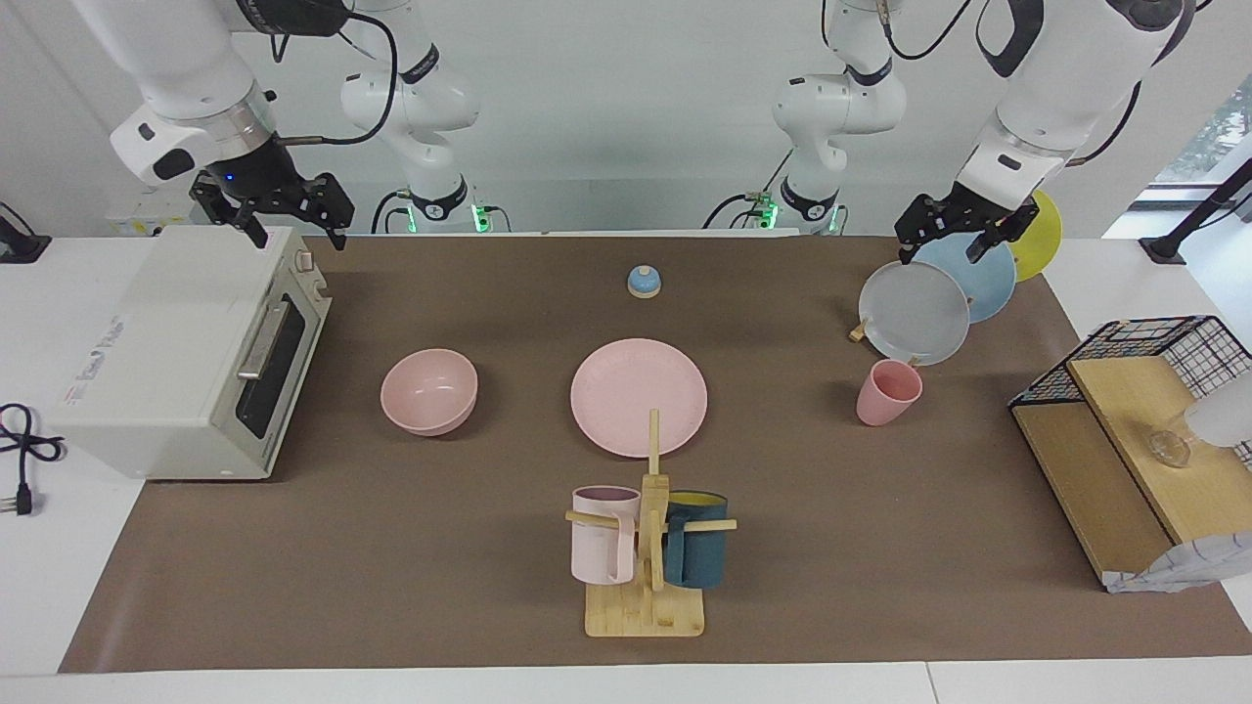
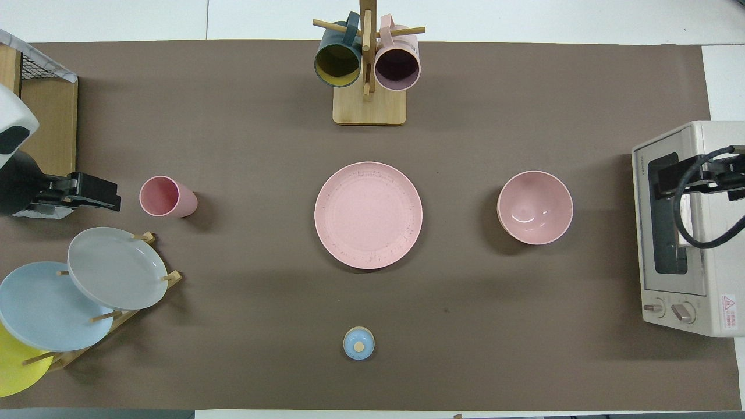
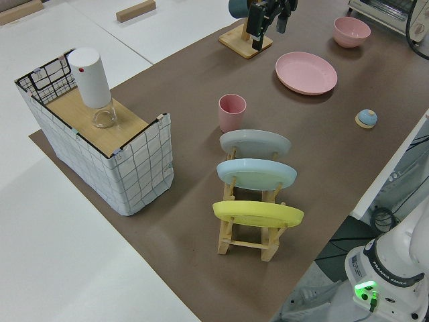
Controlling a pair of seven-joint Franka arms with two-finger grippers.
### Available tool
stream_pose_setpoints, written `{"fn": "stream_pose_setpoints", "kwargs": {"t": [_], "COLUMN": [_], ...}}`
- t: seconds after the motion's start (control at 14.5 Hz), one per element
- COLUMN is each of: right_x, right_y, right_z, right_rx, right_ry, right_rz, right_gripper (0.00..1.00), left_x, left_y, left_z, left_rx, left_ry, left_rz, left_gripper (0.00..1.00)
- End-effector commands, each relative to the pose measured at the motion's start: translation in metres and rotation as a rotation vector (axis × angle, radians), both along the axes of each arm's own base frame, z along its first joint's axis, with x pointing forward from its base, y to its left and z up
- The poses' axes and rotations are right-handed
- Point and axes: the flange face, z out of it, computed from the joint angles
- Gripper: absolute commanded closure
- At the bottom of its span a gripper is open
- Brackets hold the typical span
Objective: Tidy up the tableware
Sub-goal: 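Reach the right gripper toward the pink bowl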
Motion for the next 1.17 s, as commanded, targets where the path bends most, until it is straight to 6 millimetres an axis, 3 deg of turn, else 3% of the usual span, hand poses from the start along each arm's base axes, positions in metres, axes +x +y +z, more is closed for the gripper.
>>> {"fn": "stream_pose_setpoints", "kwargs": {"t": [0.0,0.62,0.76,0.89,1.1], "right_x": [0.000,-0.004,-0.004,0.009,0.034], "right_y": [0.000,-0.001,0.015,0.044,0.112], "right_z": [0.002,-0.002,-0.001,-0.010,-0.059], "right_rx": [0.004,0.010,0.015,0.042,0.039], "right_ry": [-0.014,0.010,-0.003,-0.063,-0.073], "right_rz": [0.001,0.006,0.061,0.107,0.153], "right_gripper": [0.00,0.00,0.00,0.00,0.00], "left_x": [-0.001,-0.001,-0.001,-0.001,-0.001], "left_y": [0.003,0.003,0.003,0.003,0.003], "left_z": [0.005,0.005,0.005,0.005,0.005], "left_rx": [0.020,0.020,0.020,0.020,0.020], "left_ry": [0.002,0.002,0.002,0.002,0.002], "left_rz": [0.010,0.010,0.010,0.010,0.010], "left_gripper": [0.00,0.00,0.00,0.00,0.00]}}
